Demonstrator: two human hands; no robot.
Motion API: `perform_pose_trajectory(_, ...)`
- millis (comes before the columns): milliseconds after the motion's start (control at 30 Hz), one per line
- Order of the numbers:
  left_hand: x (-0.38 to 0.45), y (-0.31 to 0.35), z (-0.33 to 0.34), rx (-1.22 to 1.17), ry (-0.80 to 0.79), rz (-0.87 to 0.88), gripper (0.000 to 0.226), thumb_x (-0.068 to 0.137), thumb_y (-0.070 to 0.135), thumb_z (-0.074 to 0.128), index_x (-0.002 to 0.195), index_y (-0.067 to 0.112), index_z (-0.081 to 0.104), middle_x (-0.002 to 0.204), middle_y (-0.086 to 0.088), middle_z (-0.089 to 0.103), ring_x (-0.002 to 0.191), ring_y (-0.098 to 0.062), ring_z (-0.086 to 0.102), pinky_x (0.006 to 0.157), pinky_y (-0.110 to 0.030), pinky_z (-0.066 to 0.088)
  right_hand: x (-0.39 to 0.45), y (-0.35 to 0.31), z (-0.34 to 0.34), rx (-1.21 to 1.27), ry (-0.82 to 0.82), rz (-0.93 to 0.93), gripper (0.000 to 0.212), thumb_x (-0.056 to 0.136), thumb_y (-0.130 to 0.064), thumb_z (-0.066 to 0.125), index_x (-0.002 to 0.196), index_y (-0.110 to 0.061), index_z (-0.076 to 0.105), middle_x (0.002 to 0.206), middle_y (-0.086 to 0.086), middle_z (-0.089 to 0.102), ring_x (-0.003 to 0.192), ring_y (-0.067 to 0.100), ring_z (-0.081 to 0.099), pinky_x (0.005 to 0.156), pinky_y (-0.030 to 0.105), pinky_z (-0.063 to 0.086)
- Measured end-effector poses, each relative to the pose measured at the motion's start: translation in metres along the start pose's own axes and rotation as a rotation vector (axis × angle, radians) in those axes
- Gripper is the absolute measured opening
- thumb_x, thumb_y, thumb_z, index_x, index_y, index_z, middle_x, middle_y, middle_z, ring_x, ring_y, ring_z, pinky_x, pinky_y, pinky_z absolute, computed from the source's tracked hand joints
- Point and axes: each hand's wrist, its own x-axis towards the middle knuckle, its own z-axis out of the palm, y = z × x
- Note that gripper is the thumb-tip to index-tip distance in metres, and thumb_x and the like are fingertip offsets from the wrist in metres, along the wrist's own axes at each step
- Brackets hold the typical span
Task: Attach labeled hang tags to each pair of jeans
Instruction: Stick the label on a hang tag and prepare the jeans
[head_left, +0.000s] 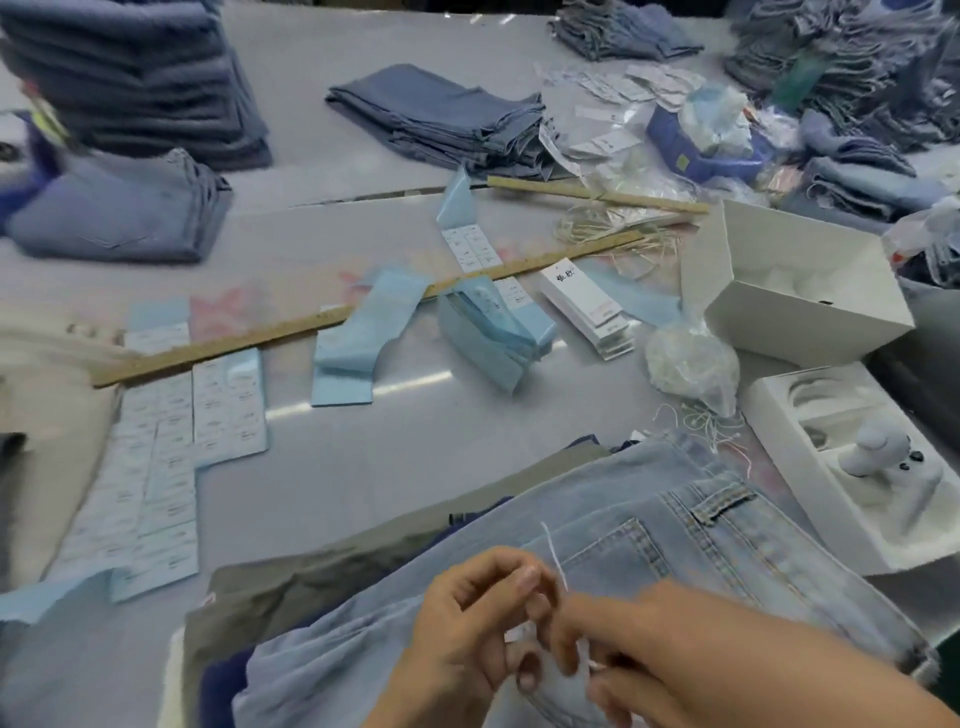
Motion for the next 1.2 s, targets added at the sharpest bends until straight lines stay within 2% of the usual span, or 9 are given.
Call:
perform_pose_trajectory(67, 0.0, 0.003, -0.006, -0.053, -0.03, -0.02, 0.053, 0.06, 0.048, 0.095, 0.096, 0.013, 0.077, 0.093, -0.025, 0.072, 0.062, -0.029, 0.064, 0.043, -0.027, 0.048, 0.01, 0.0, 0.003, -0.017, -0.027, 0.003, 0.027, 0.102, -0.024, 0.045, 0.119, -0.044, 0.041, 0.103, -0.024, 0.051, 0.079, -0.002, 0.048, 0.068, 0.009, 0.036)
perform_pose_trajectory(200, 0.002, 0.007, -0.014, 0.179, -0.125, 0.076, 0.04, 0.083, 0.048, 0.081, 0.109, 0.017, 0.076, 0.106, -0.018, 0.075, 0.074, -0.022, 0.068, 0.07, -0.031, 0.054, 0.021, 0.002, 0.008, -0.097, -0.039, 0.004, 0.022, 0.103, -0.031, 0.042, 0.122, -0.042, 0.042, 0.101, -0.002, 0.056, 0.086, 0.02, 0.05, 0.073, 0.029, 0.037)
perform_pose_trajectory(367, 0.004, 0.01, -0.018, 0.531, -0.274, 0.142, 0.033, 0.103, 0.047, 0.052, 0.128, 0.031, 0.068, 0.119, 0.007, 0.073, 0.103, -0.008, 0.067, 0.089, -0.024, 0.051, 0.02, 0.01, -0.006, -0.1, -0.024, -0.025, 0.021, 0.101, -0.028, 0.047, 0.118, -0.041, 0.045, 0.115, -0.017, 0.054, 0.083, -0.003, 0.046, 0.072, 0.014, 0.038)
perform_pose_trajectory(467, 0.002, 0.006, -0.011, 0.464, -0.399, 0.115, 0.024, 0.104, 0.033, 0.056, 0.122, 0.02, 0.065, 0.109, 0.006, 0.071, 0.097, -0.007, 0.066, 0.086, -0.021, 0.05, 0.015, 0.016, -0.017, -0.104, 0.052, -0.018, 0.007, 0.102, -0.034, 0.047, 0.107, -0.039, 0.049, 0.097, -0.027, 0.064, 0.085, -0.01, 0.054, 0.074, 0.012, 0.04)
perform_pose_trajectory(633, 0.002, -0.002, -0.019, 0.578, -0.18, 0.106, 0.017, 0.092, 0.037, 0.074, 0.091, 0.02, 0.077, 0.071, 0.001, 0.071, 0.061, -0.015, 0.06, 0.063, -0.027, 0.051, 0.004, 0.028, -0.033, 0.011, 0.118, -0.03, 0.015, 0.104, -0.024, 0.051, 0.104, -0.038, 0.055, 0.085, -0.025, 0.067, 0.079, -0.001, 0.058, 0.068, 0.011, 0.039)
perform_pose_trajectory(833, -0.006, 0.005, -0.047, 0.715, 0.021, 0.288, 0.017, 0.09, 0.043, 0.069, 0.094, 0.031, 0.079, 0.074, 0.0, 0.075, 0.054, -0.008, 0.059, 0.053, -0.025, 0.049, -0.008, 0.055, -0.033, 0.11, 0.409, -0.012, 0.021, 0.098, -0.018, 0.06, 0.099, -0.039, 0.063, 0.081, -0.016, 0.072, 0.068, 0.011, 0.063, 0.063, 0.014, 0.045)
perform_pose_trajectory(967, -0.005, 0.005, -0.049, 0.874, 0.077, 0.426, 0.025, 0.095, 0.015, 0.064, 0.106, 0.034, 0.076, 0.083, 0.01, 0.074, 0.058, -0.009, 0.063, 0.052, -0.025, 0.053, -0.008, 0.068, -0.023, 0.132, 0.471, -0.004, 0.02, 0.095, -0.022, 0.061, 0.101, -0.041, 0.064, 0.084, -0.015, 0.073, 0.074, 0.01, 0.068, 0.068, 0.018, 0.05)
perform_pose_trajectory(1033, -0.003, 0.005, -0.048, 0.944, 0.088, 0.469, 0.036, 0.096, 0.007, 0.058, 0.112, 0.036, 0.07, 0.086, 0.014, 0.072, 0.062, -0.009, 0.063, 0.055, -0.025, 0.054, -0.008, 0.075, -0.016, 0.082, 0.563, 0.047, 0.034, 0.091, -0.014, 0.071, 0.101, -0.047, 0.068, 0.097, -0.018, 0.074, 0.092, 0.004, 0.069, 0.08, 0.021, 0.052)
perform_pose_trajectory(1200, 0.002, 0.007, -0.036, 1.099, 0.056, 0.494, 0.039, 0.096, 0.012, 0.042, 0.112, 0.047, 0.041, 0.08, 0.013, 0.063, 0.061, -0.009, 0.055, 0.059, -0.019, 0.046, 0.031, 0.046, 0.011, -0.337, 0.696, -0.097, 0.066, 0.082, -0.042, 0.075, 0.143, -0.025, 0.054, 0.15, -0.004, 0.05, 0.139, 0.017, 0.047, 0.116, 0.041, 0.036)
